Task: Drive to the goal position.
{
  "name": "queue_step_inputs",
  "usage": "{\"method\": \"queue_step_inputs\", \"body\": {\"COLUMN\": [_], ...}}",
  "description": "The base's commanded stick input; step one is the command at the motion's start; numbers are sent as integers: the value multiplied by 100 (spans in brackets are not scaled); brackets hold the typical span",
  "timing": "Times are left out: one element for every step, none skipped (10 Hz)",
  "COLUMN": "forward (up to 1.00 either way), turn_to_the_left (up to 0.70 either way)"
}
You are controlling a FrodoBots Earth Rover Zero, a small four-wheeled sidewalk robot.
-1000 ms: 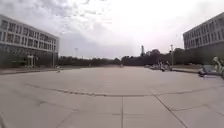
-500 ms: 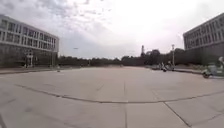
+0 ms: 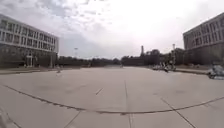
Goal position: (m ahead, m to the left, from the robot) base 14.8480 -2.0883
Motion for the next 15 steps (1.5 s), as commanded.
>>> {"method": "queue_step_inputs", "body": {"forward": [70, 70, 70, 70, 70, 70, 70, 70, 70, 70, 70, 70, 70, 70, 70], "turn_to_the_left": [0, 0, 0, -1, -1, 0, -2, -2, -2, -2, -2, -2, -2, 0, -1]}}
